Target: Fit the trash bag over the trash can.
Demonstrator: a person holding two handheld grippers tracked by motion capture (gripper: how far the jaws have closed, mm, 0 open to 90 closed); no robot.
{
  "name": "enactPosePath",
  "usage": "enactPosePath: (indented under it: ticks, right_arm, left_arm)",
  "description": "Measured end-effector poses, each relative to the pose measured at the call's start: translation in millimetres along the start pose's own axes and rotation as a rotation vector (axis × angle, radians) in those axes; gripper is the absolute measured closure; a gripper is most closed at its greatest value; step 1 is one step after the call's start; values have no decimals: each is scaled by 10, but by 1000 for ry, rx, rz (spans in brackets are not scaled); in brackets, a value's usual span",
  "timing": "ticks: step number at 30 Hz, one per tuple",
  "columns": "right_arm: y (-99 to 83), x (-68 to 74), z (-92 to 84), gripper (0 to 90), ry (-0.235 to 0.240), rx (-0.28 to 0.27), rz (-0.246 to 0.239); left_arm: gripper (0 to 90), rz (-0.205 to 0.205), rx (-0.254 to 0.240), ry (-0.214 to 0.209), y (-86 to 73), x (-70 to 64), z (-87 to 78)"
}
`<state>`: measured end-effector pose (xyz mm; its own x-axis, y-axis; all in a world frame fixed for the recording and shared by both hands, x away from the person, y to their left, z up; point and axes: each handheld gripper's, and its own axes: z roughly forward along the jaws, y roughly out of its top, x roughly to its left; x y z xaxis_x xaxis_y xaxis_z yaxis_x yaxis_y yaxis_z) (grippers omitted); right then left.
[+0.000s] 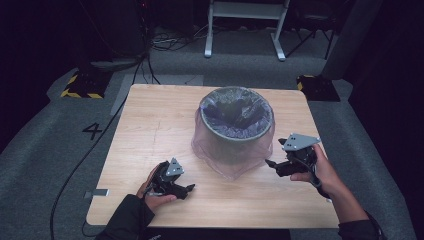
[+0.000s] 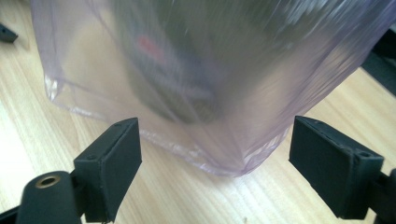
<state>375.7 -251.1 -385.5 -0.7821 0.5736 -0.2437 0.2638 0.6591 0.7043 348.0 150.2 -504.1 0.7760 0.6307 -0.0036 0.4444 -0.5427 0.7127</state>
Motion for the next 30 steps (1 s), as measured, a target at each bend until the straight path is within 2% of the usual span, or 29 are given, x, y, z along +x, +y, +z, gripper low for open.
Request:
enactPosePath:
  ticks: [8, 21, 30]
  right_arm:
    - [-180, 45, 151, 166, 17, 41, 10]
    - [-395, 98, 280, 166, 37, 85, 40]
    - [-537, 151, 344, 166, 54, 90, 66]
  left_arm:
    - [148, 0, 0, 0, 0, 0, 0]
    - [148, 0, 0, 0, 0, 0, 0]
    - [148, 0, 0, 0, 0, 0, 0]
